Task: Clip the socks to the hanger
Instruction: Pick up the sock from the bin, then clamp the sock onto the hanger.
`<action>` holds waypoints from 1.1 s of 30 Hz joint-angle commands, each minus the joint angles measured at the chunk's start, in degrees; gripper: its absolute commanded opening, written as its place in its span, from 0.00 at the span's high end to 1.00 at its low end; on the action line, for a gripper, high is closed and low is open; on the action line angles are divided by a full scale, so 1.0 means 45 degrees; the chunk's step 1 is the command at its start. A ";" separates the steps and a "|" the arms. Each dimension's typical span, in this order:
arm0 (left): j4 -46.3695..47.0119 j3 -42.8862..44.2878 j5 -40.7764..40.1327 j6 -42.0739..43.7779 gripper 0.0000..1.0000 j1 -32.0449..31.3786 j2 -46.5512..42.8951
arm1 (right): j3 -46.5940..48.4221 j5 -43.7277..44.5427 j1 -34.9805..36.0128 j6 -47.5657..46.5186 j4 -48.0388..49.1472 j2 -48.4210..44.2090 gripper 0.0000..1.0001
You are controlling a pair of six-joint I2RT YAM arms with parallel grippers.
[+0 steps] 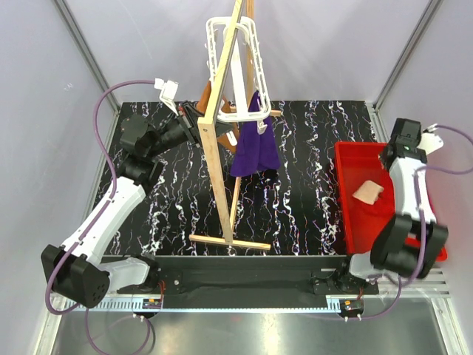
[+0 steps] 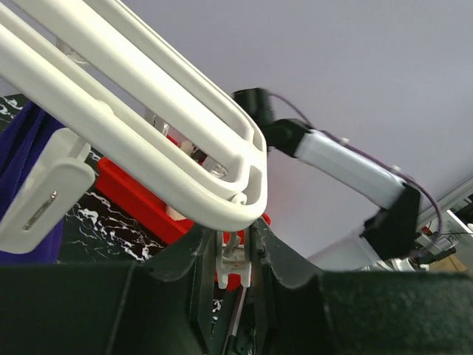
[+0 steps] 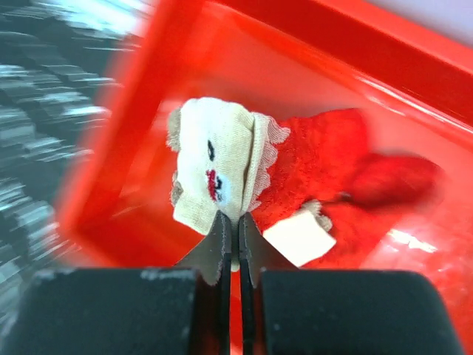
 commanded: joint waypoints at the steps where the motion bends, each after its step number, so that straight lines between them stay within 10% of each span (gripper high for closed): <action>1: -0.0040 0.0381 -0.0160 0.0369 1.00 -0.0047 -0.0468 | 0.0330 -0.2514 0.0291 -0.0757 -0.0075 -0.2337 1.00; 12: 0.0740 0.0186 -0.0258 -0.0411 1.00 -0.0047 -0.0567 | 0.1425 -0.9079 0.3726 -0.0602 -0.1620 -0.5814 1.00; 19: 0.2186 -0.0185 -0.0238 -0.1779 1.00 -0.0047 -0.0469 | -0.0953 -1.3885 0.6988 0.0876 0.2120 -0.7281 1.00; 33: 0.1935 -0.0341 -0.0880 -0.2288 1.00 -0.0184 -0.0488 | -0.1543 -1.1513 1.1346 0.2521 0.7946 -0.5524 1.00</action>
